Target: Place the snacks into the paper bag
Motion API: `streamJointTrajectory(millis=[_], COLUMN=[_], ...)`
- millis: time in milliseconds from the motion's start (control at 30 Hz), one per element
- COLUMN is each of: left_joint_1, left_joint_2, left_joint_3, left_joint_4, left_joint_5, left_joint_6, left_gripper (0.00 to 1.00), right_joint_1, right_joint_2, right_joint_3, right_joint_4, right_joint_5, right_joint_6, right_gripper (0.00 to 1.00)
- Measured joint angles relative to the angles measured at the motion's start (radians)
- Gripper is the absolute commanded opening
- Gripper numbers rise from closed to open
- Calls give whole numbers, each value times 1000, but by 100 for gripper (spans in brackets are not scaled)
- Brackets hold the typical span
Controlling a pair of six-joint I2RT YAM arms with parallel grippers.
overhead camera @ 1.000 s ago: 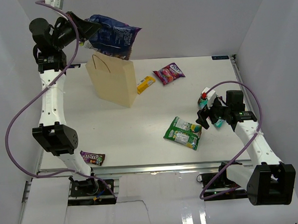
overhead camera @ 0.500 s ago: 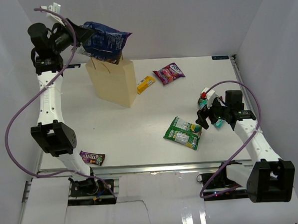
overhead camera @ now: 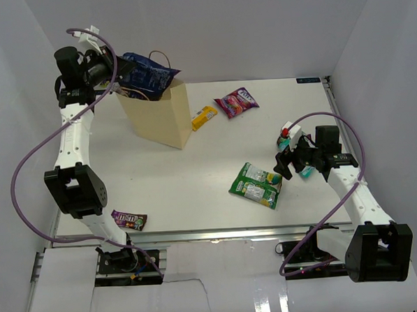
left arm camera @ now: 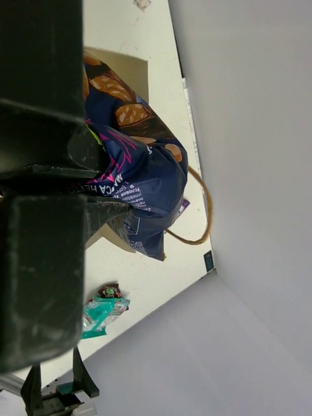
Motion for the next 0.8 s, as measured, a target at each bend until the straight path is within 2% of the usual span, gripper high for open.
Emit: streamJointTrajectory(millis=[533, 633, 667, 800], left_joint_1=[-25, -37, -41, -72], left_joint_2=[-6, -6, -6, -9], left_joint_3=[-111, -125, -127, -134], left_joint_4=[18, 27, 28, 56], left_joint_5=[-25, -26, -27, -36], left_joint_6=[89, 98, 101, 102], left_gripper=[1, 17, 31, 60], right_joint_1=[0, 0, 0, 0], right_joint_2=[1, 1, 1, 2], right_joint_3=[0, -1, -1, -10], right_joint_4=[8, 15, 16, 17], right_joint_5=[-1, -1, -2, -17], right_joint_6=[2, 2, 2, 2], right_gripper=[90, 90, 90, 90])
